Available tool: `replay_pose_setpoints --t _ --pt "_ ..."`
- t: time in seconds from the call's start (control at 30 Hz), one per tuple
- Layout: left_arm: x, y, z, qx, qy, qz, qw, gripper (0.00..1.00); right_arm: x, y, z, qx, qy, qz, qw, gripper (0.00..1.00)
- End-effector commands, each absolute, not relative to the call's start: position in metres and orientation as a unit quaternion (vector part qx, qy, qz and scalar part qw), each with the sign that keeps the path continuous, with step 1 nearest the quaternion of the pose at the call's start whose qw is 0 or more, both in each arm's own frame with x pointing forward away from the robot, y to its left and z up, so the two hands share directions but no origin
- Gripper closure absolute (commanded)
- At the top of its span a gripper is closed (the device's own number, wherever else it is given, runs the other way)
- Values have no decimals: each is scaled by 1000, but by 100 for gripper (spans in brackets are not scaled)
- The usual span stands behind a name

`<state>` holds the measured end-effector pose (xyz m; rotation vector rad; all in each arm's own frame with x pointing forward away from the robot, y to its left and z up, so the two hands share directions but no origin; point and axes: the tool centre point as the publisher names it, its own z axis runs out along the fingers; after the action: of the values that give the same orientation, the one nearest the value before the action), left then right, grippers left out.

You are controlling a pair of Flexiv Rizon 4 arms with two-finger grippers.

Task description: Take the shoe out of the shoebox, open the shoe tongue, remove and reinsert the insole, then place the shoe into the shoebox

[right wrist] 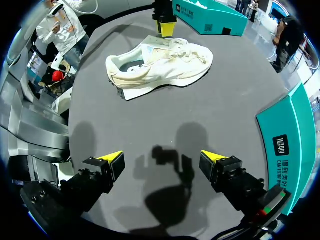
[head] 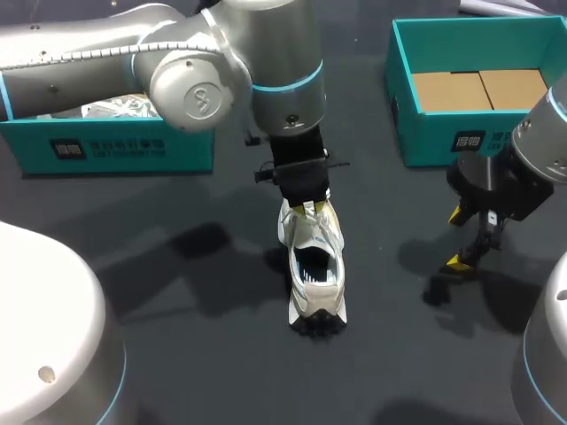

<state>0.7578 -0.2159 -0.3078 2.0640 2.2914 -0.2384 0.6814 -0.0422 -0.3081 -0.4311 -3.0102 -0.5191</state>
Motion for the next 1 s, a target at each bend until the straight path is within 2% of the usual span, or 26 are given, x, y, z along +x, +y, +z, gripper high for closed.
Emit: replay_pose_setpoints --t 0.03,0.4,0.7,1.0 --pt "757 -227 -322 671 737 -74 12 84 680 -42 -309 -140 -975 -168 27 0" --pt "735 -222 -344 683 726 -79 -22 80 680 -42 -309 -140 -975 -168 27 0" --pt "733 -216 -327 686 723 -82 -2 80 680 -42 -309 -140 -975 -168 27 0" --pt "724 -220 -360 680 728 -83 -29 75 680 -42 -309 -140 -975 -168 27 0"
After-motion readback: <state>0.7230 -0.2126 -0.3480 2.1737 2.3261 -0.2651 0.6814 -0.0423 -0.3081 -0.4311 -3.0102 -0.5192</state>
